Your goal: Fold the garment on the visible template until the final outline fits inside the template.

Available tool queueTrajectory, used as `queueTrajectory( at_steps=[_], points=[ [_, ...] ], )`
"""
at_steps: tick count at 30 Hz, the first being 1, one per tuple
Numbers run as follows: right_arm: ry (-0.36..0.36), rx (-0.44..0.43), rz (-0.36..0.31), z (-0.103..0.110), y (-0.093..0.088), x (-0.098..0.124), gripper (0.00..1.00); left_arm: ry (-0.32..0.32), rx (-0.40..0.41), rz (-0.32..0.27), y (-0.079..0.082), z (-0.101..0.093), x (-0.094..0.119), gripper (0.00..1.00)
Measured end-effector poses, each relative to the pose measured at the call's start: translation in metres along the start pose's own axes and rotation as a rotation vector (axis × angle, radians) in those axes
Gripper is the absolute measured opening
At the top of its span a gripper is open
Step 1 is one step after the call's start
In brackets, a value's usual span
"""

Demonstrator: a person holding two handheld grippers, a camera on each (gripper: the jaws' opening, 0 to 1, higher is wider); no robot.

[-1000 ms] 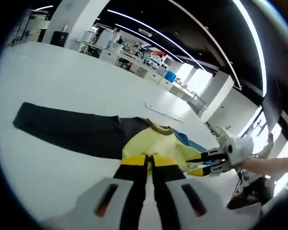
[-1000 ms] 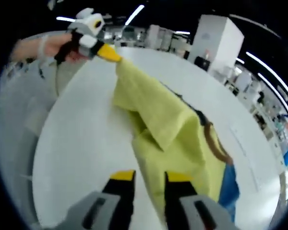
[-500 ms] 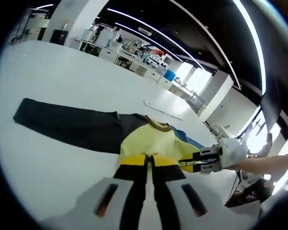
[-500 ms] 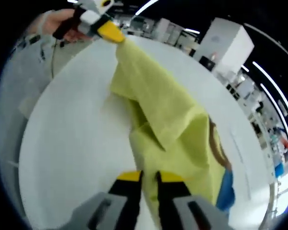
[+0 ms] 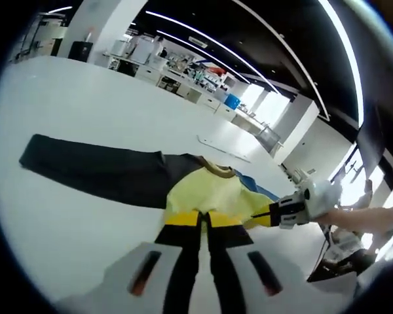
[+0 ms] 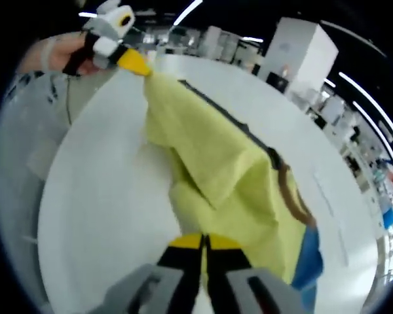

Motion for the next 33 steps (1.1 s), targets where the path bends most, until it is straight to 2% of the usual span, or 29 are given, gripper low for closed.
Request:
queueTrajectory(
  at_steps=[7, 17, 20, 30, 33],
  points=[
    [0.006, -0.041, -0.033, -0.02, 0.011, 0.016, 0.0, 0.002, -0.001, -0.002, 0.0, 0.0, -0.002, 0.0],
    [-0.001, -0.115, -0.055, -0.044, 0.024, 0.015, 0.0, 0.001, 0.0, -0.005, 0.003, -0.002, -0.004, 0.0],
    [-0.003, -0.129, -0.041, -0.055, 0.024, 0.006, 0.0, 0.0, 0.001, -0.002, 0.002, -0.002, -0.005, 0.0],
    [-0.005, -0.152, -0.003, -0.055, 0.018, -0.011, 0.0, 0.002, 0.013, 0.012, -0.004, -0.001, -0.007, 0.0],
    [-0.002, -0.159, 0.005, -0.06, 0.015, -0.018, 0.0, 0.003, 0.016, 0.014, -0.004, 0.0, -0.008, 0.0]
  ],
)
Point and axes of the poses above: the point that each gripper's makers call its tool centre point, and the gripper's own axes: x roughly backward along the fingers, z roughly to its left, y roughly out of its top, the point moved 8 cm from there along x, roughly backward along the fingers, and after that the axes turned 7 degrees about z, right-handed, at the moved point
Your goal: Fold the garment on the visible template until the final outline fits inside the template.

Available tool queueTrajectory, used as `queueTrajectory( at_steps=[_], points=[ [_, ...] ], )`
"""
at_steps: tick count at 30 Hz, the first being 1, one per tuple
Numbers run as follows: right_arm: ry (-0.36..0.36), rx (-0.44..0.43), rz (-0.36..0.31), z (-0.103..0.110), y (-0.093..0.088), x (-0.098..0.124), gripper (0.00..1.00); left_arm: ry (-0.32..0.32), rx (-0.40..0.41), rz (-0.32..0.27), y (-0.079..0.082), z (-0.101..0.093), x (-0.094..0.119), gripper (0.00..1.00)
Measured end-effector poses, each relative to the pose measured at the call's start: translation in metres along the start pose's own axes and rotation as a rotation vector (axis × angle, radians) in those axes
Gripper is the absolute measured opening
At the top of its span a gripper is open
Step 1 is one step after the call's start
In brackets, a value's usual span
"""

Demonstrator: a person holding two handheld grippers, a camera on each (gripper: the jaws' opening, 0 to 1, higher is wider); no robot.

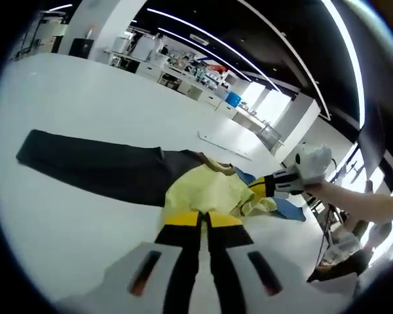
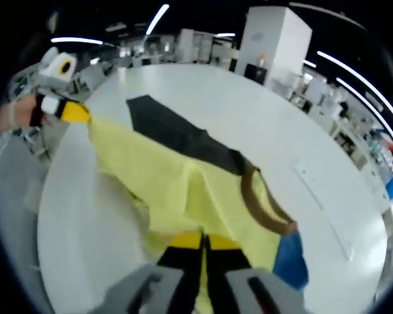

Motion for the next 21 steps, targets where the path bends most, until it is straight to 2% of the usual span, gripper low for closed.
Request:
queueTrajectory(
  at_steps=[8, 17, 21],
  points=[
    [0.003, -0.001, 0.025, 0.001, -0.005, -0.006, 0.0, -0.002, 0.003, 0.003, -0.001, -0.001, 0.0, 0.0],
    [0.013, -0.015, 0.021, 0.003, -0.009, -0.003, 0.0, -0.004, 0.004, 0.003, -0.001, -0.001, 0.0, 0.0],
    [0.016, -0.011, 0.023, 0.008, -0.012, 0.0, 0.06, -0.005, 0.004, 0.002, -0.001, -0.001, 0.0, 0.0]
  ],
)
Point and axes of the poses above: the point that each gripper's makers call its tool centre point, and the gripper's own axes: x roughly backward along the fingers, z roughly to its left, y roughly out of its top, the point moved 8 cm from there along x, roughly backward along the fingers, and after that the axes turned 7 degrees about z, right-handed, at the moved point
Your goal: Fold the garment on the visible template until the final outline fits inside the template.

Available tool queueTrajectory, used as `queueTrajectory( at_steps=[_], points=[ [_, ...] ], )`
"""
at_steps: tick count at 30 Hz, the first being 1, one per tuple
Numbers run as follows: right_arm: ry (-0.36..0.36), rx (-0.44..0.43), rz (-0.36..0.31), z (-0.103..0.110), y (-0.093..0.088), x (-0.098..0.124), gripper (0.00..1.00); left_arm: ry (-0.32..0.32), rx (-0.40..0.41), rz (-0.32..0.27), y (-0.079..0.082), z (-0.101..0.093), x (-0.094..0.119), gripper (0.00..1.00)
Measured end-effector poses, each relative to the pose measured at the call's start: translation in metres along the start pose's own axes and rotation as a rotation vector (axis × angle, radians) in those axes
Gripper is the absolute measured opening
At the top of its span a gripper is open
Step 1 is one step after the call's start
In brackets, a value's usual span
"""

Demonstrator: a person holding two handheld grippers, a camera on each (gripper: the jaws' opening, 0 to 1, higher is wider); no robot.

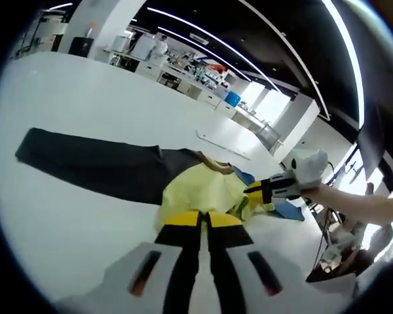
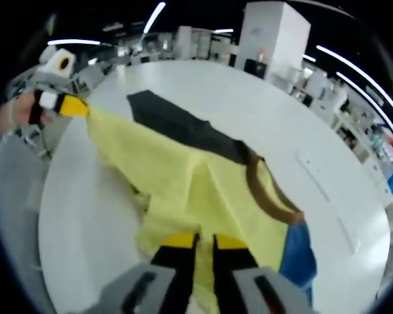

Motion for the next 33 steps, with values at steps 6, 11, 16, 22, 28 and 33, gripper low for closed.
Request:
queueTrajectory(
  at_steps=[6, 11, 16, 22, 28, 33],
  points=[
    [0.003, -0.006, -0.003, 0.006, -0.006, 0.006, 0.11, -0.005, 0.002, 0.001, -0.001, -0.002, -0.001, 0.0],
    [0.01, -0.014, -0.008, 0.01, -0.012, 0.008, 0.15, -0.007, 0.001, 0.005, -0.002, -0.003, -0.001, 0.0],
    [0.003, -0.038, -0.032, 0.008, -0.014, 0.013, 0.18, -0.008, -0.001, 0.006, -0.002, -0.005, -0.002, 0.0],
    [0.056, -0.203, -0.138, 0.029, -0.019, 0.036, 0.22, -0.011, -0.004, 0.009, -0.001, -0.007, -0.004, 0.0],
    [0.135, -0.411, -0.217, 0.041, -0.034, 0.041, 0.21, -0.016, -0.008, 0.013, -0.002, -0.008, -0.004, 0.0],
    [0.144, -0.477, -0.202, 0.045, -0.051, 0.031, 0.19, -0.02, -0.008, 0.013, -0.003, -0.009, -0.004, 0.0]
  ],
)
Point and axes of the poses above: the point that each gripper's makers call its tool centre point, and the gripper's own axes: x roughly backward along the fingers, z roughly to its left, y roughly out of its top, the point moved 8 cm from there along x, roughly backward along the fingers, and after that the axes turned 7 degrees about z, right-handed, at the moved point
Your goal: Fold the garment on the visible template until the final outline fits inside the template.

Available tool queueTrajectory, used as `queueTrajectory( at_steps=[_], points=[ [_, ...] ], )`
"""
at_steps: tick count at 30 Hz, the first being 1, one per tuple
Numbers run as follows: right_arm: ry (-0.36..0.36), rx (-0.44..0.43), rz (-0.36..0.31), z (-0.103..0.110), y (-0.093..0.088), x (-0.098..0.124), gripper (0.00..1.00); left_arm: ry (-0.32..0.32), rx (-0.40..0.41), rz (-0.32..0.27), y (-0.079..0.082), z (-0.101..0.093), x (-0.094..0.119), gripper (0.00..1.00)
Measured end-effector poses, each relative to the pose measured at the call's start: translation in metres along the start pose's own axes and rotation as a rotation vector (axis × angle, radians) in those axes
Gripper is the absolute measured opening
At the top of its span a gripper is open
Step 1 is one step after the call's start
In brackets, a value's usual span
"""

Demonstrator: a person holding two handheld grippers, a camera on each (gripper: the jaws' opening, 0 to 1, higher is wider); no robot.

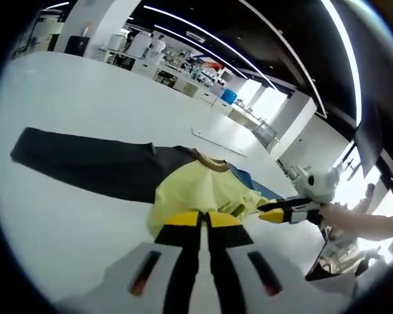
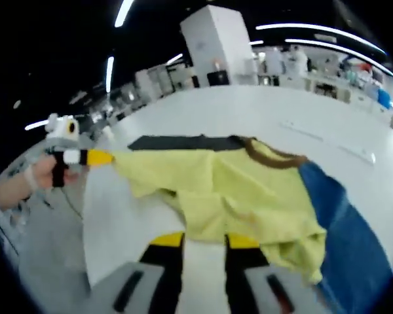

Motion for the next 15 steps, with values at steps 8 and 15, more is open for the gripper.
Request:
queueTrajectory(
  at_steps=[8, 15],
  points=[
    [0.028, -0.156, -0.019, -0.005, -0.015, -0.018, 0.19, 0.0, 0.002, 0.003, -0.001, 0.001, 0.002, 0.0],
    [0.046, -0.204, -0.034, 0.003, -0.013, -0.026, 0.17, 0.003, 0.001, 0.003, 0.0, 0.003, 0.002, 0.0]
  ],
)
Point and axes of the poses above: the point that each gripper's makers call its tool centre point, and the gripper's own axes: x roughly backward along the fingers, z roughly to its left, y roughly out of its top, the point moved 8 cm from there along x, roughly backward along the fingers, and after that the axes turned 7 degrees about z, right-handed, at the moved point
